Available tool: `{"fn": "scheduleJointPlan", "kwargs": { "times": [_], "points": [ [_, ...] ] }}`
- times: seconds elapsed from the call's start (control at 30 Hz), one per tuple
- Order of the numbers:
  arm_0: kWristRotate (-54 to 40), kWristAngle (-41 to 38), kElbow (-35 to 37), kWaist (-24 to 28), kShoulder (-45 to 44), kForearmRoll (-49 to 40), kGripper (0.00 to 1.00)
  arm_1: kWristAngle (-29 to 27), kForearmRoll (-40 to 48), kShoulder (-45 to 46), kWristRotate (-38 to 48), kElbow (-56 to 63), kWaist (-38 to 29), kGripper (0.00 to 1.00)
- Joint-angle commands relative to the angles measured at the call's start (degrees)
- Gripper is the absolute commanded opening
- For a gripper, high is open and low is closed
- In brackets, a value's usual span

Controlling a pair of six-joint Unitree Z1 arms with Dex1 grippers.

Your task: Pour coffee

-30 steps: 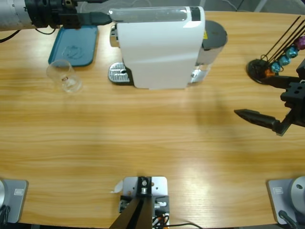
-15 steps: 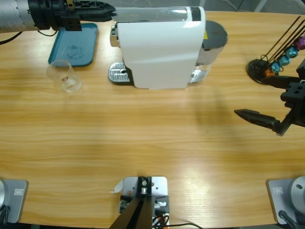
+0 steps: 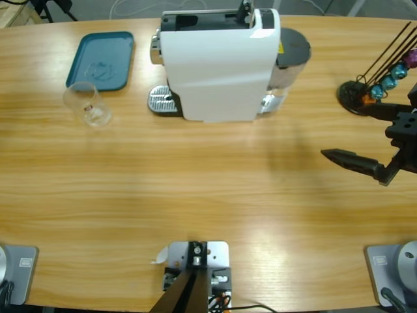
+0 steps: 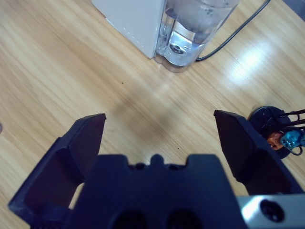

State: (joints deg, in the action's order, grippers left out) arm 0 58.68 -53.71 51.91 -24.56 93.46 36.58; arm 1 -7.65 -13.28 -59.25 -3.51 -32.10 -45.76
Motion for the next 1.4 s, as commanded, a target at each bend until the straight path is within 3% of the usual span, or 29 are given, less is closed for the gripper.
{"fn": "scheduleJointPlan", "kwargs": {
  "times": [0.03, 0.13, 0.17, 0.2, 0.27, 0.33, 0.4, 0.73, 0.83, 0.93, 1.0, 1.07, 1.13, 1.27, 1.4],
  "points": [
    [-10.99, 11.64, 0.98, 0.04, -8.95, -18.32, 0.0, -0.79, -0.43, 1.39, 0.52, 1.07, -0.47, 1.0],
    [-24.63, 25.62, 5.32, -1.11, -15.82, -39.13, 0.0, -0.83, -0.43, 1.14, 0.52, 1.04, -0.47, 1.0],
    [-29.06, 30.77, 7.84, -2.16, -16.96, -46.6, 0.19, -0.88, -0.43, 0.98, 0.52, 0.98, -0.47, 1.0],
    [-33.07, 36.46, 10.02, -3.73, -17.93, -52.72, 0.471, -0.83, -0.43, 0.86, 0.52, 0.98, -0.47, 1.0],
    [-39.36, 48.27, 12.57, -7.75, -19.74, -60.49, 0.732, -0.88, -0.43, 0.61, 0.52, 0.96, -0.47, 1.0],
    [-44.13, 57.92, 12.37, -12.16, -22.06, -63.32, 0.804, -0.88, -0.43, 0.26, 0.35, 0.89, -0.47, 1.0],
    [-45.82, 61.65, 9.93, -14.61, -24.59, -63.41, 0.931, -0.81, -0.43, -0.21, 0.26, 0.75, -0.47, 1.0],
    [-45.09, 61.14, 1.49, -14.55, -25.05, -61.91, 0.941, -3.34, -5.86, -3.1, 1.63, -2.97, -0.47, 0.979],
    [-48.17, 61.0, -2.09, -14.73, -27.54, -56.73, 0.941, -3.73, -6.65, -2.08, 4.79, -3.57, -0.47, 0.792],
    [-52.67, 61.02, -5.7, -14.73, -29.6, -50.78, 0.937, -3.87, -9.06, -1.57, 5.72, -5.17, -0.47, 0.757],
    [-51.48, 61.18, -5.47, -14.73, -30.11, -53.05, 0.943, -3.92, -11.77, -1.67, 6.55, -7.0, -0.47, 0.715],
    [-51.55, 60.0, -4.73, -14.73, -31.02, -58.18, 0.945, -6.05, -15.35, -1.85, 8.24, -9.67, -0.38, 0.569],
    [-51.56, 57.8, -5.26, -14.73, -31.45, -59.87, 0.945, -7.1, -14.91, -0.21, 13.12, -9.88, 4.05, 0.517],
    [-51.48, 57.13, -5.42, -14.73, -30.76, -61.19, 0.945, -5.77, -5.37, 7.12, 24.18, -3.94, 18.71, 0.517],
    [-51.48, 57.13, -5.57, -14.73, -30.3, -61.17, 0.945, -9.6, -5.18, 5.9, 24.29, -4.27, 22.44, 0.513]
  ]
}}
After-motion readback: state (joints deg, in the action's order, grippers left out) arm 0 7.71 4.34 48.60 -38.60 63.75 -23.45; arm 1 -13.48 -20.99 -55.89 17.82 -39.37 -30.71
